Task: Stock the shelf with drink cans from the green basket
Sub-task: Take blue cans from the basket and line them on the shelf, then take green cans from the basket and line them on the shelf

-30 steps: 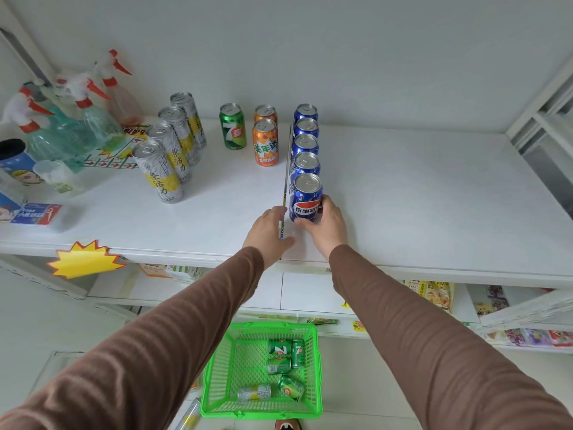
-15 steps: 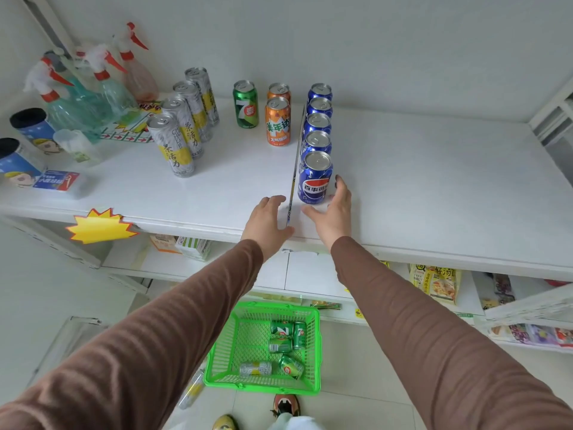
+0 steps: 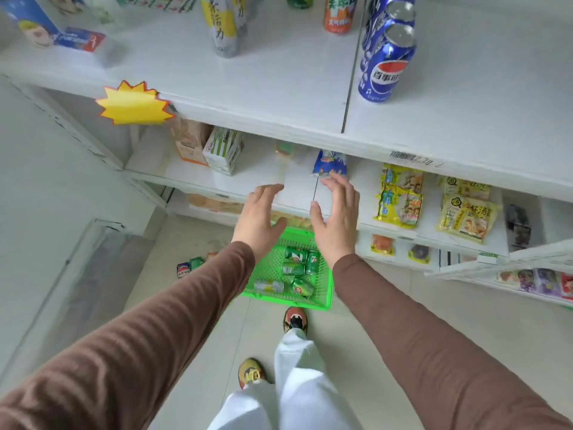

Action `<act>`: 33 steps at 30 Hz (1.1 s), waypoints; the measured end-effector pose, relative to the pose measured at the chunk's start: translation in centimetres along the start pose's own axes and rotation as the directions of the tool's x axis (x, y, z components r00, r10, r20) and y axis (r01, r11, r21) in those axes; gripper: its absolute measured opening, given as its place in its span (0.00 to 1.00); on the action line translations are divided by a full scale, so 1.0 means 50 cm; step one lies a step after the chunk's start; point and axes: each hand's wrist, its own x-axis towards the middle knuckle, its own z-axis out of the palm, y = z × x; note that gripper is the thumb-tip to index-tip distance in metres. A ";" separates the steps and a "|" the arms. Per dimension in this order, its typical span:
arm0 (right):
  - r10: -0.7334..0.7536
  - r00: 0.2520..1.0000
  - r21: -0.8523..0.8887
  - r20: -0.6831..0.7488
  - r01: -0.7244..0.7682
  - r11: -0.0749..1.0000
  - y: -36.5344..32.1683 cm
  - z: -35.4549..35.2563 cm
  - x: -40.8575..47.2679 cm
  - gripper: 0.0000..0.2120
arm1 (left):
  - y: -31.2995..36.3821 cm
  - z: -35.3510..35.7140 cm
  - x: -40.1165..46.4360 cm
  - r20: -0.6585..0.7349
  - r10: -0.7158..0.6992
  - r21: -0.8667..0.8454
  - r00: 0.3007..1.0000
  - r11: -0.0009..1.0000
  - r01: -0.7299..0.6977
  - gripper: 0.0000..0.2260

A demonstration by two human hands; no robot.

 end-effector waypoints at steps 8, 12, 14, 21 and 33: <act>0.244 0.927 -0.075 0.287 -0.232 0.970 0.130 0.160 -0.230 0.16 | -0.220 0.140 -0.209 0.169 -0.289 0.078 0.942 0.957 0.279 0.30; 0.350 0.798 -0.159 0.490 -0.313 0.936 0.226 0.267 -0.303 0.15 | -0.321 0.247 -0.247 0.255 -0.375 0.123 0.891 0.927 0.355 0.31; 0.366 0.710 -0.214 0.601 -0.298 0.930 0.281 0.329 -0.331 0.17 | -0.373 0.303 -0.254 0.300 -0.422 0.160 0.856 0.906 0.391 0.31; 0.429 0.479 -0.372 0.766 -0.214 0.903 0.472 0.564 -0.416 0.22 | -0.579 0.489 -0.248 0.390 -0.496 0.261 0.776 0.868 0.423 0.31; 0.349 0.214 -0.373 0.912 0.080 0.925 0.705 0.925 -0.554 0.27 | -0.876 0.730 -0.215 0.428 -0.567 0.373 0.704 0.820 0.434 0.26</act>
